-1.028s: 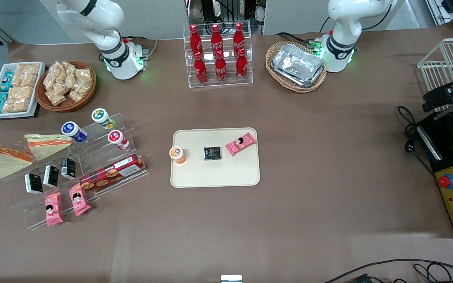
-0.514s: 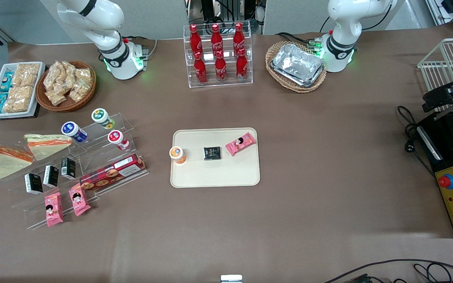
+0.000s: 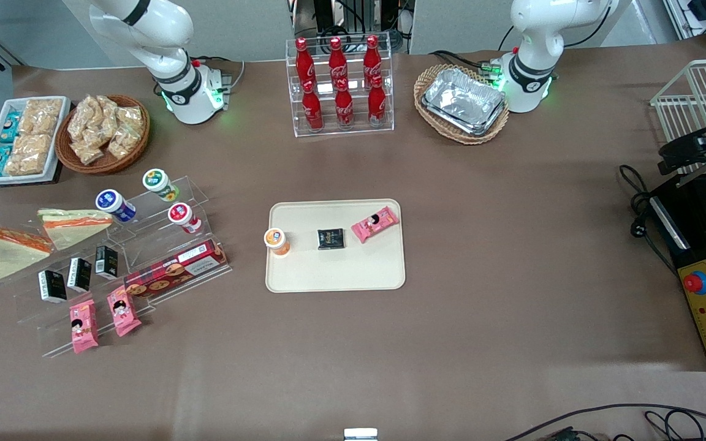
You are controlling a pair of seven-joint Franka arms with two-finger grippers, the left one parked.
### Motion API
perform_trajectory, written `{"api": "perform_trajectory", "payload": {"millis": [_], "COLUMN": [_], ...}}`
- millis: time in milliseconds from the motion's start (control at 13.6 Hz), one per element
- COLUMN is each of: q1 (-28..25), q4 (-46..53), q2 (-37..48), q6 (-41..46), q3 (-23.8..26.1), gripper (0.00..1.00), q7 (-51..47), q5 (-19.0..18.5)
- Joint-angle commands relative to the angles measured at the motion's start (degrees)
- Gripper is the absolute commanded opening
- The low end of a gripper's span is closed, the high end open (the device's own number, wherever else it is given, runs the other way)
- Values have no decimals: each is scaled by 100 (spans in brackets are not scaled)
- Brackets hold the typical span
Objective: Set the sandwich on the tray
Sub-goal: 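Lower the right gripper onto a wrapped triangle sandwich and close on it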
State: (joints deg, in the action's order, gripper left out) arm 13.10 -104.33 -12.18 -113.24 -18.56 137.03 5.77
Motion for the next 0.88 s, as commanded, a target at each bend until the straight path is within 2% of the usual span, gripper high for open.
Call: {"api": "perform_trajectory", "payload": {"millis": [0,441,514,588,661,734,808], "q1": [61,52,52,43,26,8,-1], "q4": [-350,-659,-659,-659,-650,-641,-624], "q2": [67,40,14,-4,-4,-4,-4], "q6": [-435,-883,-884,-884,-884,-875,-875], "q3": [28,37,37,37,37,37,37], "gripper": [100,100,94,71,30,22,8], "q7": [157,149,157,166,175,175,184], "q5": [135,170,301,320,320,311,302]}}
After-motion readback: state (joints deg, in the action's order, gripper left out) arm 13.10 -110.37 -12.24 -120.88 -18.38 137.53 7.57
